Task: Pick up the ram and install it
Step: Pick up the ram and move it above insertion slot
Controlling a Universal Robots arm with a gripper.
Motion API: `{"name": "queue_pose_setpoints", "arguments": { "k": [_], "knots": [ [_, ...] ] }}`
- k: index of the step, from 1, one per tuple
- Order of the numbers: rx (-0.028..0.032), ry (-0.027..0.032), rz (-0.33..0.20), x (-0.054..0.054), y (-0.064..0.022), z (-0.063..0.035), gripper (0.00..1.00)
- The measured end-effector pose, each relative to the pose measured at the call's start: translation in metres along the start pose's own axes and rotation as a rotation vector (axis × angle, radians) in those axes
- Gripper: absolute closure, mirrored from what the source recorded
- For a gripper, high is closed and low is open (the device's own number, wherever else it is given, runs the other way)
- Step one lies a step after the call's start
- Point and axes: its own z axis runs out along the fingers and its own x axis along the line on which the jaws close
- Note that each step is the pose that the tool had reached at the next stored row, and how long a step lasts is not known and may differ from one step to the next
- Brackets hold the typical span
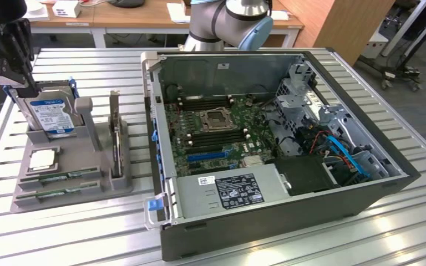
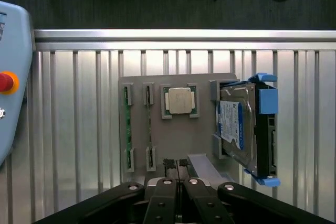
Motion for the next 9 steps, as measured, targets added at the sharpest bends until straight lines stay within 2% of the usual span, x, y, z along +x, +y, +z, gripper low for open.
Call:
{"name": "queue_pose_setpoints", "arguments": {
  "k": [2,4,5,9],
  "knots": [
    [0.0,0.0,0.0,0.0,0.0,0.0,0.78],
    [0.0,0.0,0.0,0.0,0.0,0.0,0.78],
    [0.0,-0.0001,0.0,0.0,0.0,0.0,0.71],
    [0.0,0.0,0.0,0.0005,0.0,0.0,0.71]
  ]
}}
